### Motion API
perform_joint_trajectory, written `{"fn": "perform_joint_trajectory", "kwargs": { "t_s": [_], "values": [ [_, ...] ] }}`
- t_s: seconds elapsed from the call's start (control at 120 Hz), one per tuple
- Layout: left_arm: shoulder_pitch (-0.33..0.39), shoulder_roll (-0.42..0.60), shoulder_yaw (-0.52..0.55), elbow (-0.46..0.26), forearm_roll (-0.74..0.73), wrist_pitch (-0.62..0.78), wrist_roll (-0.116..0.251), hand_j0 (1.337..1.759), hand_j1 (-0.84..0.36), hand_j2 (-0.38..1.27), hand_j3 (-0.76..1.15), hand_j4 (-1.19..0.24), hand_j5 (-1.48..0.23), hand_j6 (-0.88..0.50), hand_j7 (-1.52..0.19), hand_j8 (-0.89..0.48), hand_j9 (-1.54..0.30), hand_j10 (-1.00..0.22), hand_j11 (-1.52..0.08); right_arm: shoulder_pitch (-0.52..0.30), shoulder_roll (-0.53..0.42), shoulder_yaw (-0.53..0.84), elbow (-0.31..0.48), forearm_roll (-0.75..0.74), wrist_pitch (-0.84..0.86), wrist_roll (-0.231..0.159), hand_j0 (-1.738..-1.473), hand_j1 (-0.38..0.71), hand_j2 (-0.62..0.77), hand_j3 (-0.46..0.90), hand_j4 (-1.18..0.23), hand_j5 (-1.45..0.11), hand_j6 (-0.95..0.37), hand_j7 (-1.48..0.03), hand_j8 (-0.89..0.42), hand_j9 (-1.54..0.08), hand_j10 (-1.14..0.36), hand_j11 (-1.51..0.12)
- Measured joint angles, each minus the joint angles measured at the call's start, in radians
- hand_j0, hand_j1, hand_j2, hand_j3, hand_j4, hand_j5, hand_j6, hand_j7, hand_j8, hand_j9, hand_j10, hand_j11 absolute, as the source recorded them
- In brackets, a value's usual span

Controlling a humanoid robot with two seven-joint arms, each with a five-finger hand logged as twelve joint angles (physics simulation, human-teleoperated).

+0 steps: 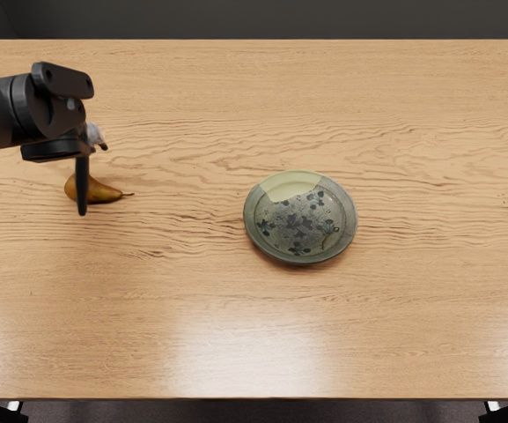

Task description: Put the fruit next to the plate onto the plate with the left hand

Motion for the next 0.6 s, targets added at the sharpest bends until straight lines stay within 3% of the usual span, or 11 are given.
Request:
{"fn": "perform_joint_trajectory", "kwargs": {
  "t_s": [0.6],
  "values": [
    [0.038, 0.000, 0.048, 0.001, 0.009, 0.006, -0.012, 1.658, 0.07, 0.05, 0.00, -0.23, -0.30, -0.23, -0.30, -0.23, -0.30, -0.23, -0.30, 0.000, 0.000, 0.000, 0.000, 0.000, 0.000, 0.000, -1.658, -0.33, 0.00, 0.00, -0.01, -0.02, -0.01, -0.02, -0.02, -0.02, -0.02, -0.02]
  ]
}}
